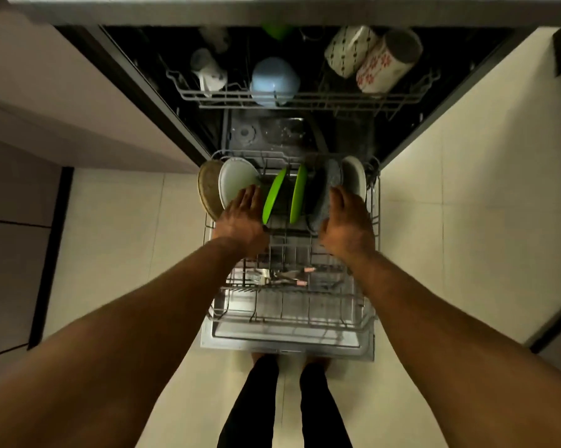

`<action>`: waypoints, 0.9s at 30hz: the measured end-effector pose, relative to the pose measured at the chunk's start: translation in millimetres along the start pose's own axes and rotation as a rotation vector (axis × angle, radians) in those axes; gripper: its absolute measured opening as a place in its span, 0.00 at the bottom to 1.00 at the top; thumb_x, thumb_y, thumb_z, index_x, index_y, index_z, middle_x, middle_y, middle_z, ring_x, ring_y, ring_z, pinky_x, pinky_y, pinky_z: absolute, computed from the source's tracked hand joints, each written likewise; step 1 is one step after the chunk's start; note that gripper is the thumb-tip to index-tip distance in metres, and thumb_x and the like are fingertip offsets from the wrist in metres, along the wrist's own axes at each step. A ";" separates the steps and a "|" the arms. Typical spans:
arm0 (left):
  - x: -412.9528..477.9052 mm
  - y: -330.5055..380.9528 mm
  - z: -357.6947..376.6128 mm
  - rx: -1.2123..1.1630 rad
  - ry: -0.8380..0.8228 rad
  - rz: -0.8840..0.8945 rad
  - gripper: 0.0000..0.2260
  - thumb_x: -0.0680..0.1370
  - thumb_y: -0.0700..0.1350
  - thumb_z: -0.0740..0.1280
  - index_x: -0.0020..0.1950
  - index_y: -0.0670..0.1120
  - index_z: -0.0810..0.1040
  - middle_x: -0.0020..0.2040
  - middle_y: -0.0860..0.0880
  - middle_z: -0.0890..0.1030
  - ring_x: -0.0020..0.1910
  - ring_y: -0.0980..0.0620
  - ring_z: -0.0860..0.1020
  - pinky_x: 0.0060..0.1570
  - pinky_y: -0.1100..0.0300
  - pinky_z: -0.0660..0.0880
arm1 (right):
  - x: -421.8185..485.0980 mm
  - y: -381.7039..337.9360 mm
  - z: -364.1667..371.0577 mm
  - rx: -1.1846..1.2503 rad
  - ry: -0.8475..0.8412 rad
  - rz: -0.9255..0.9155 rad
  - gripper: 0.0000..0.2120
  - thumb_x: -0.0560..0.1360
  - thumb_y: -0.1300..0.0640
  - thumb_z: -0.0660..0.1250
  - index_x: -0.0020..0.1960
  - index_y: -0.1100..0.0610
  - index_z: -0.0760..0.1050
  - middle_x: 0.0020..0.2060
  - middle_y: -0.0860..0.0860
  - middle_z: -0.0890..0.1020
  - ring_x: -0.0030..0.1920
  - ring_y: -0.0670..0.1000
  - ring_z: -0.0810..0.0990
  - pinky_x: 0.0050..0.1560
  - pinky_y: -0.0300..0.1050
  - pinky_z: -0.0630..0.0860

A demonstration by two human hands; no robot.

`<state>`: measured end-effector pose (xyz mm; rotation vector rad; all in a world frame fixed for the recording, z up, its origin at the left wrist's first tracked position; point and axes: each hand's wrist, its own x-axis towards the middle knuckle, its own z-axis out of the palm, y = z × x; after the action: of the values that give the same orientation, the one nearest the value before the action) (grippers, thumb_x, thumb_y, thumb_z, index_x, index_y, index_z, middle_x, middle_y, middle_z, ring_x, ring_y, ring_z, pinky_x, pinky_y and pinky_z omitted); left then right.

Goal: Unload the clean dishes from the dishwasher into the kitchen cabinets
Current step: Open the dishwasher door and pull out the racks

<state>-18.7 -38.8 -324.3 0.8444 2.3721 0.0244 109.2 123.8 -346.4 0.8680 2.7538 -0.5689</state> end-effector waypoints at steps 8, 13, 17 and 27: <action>58.5 10.7 -84.2 0.115 0.212 0.037 0.42 0.76 0.56 0.61 0.80 0.43 0.39 0.80 0.44 0.40 0.79 0.46 0.41 0.78 0.49 0.47 | 86.3 -0.8 -65.3 -0.024 0.208 -0.063 0.41 0.73 0.56 0.68 0.79 0.60 0.50 0.78 0.58 0.52 0.78 0.60 0.50 0.78 0.53 0.48; 95.2 4.1 -112.1 0.211 0.270 0.013 0.47 0.74 0.56 0.66 0.80 0.42 0.39 0.80 0.43 0.39 0.79 0.45 0.39 0.77 0.52 0.42 | 119.1 8.5 -79.3 -0.108 0.185 -0.094 0.47 0.70 0.53 0.72 0.79 0.62 0.49 0.78 0.60 0.49 0.78 0.61 0.48 0.77 0.57 0.47; 108.3 4.1 -117.3 0.261 0.162 -0.010 0.45 0.76 0.56 0.65 0.80 0.42 0.38 0.80 0.44 0.40 0.79 0.46 0.40 0.77 0.52 0.41 | 130.7 13.1 -77.3 -0.133 0.176 -0.080 0.46 0.69 0.51 0.74 0.78 0.62 0.52 0.76 0.61 0.58 0.77 0.62 0.53 0.76 0.58 0.51; 95.1 10.4 -114.1 0.260 0.181 -0.031 0.45 0.75 0.58 0.67 0.80 0.43 0.43 0.81 0.43 0.46 0.79 0.45 0.45 0.76 0.50 0.47 | 122.2 7.8 -79.9 -0.135 0.234 -0.061 0.37 0.70 0.52 0.68 0.74 0.62 0.61 0.69 0.62 0.68 0.70 0.63 0.64 0.73 0.57 0.58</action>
<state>-134.1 45.0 -281.2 0.9604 2.5957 -0.2348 9.2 225.0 -312.6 0.8718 2.9959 -0.3026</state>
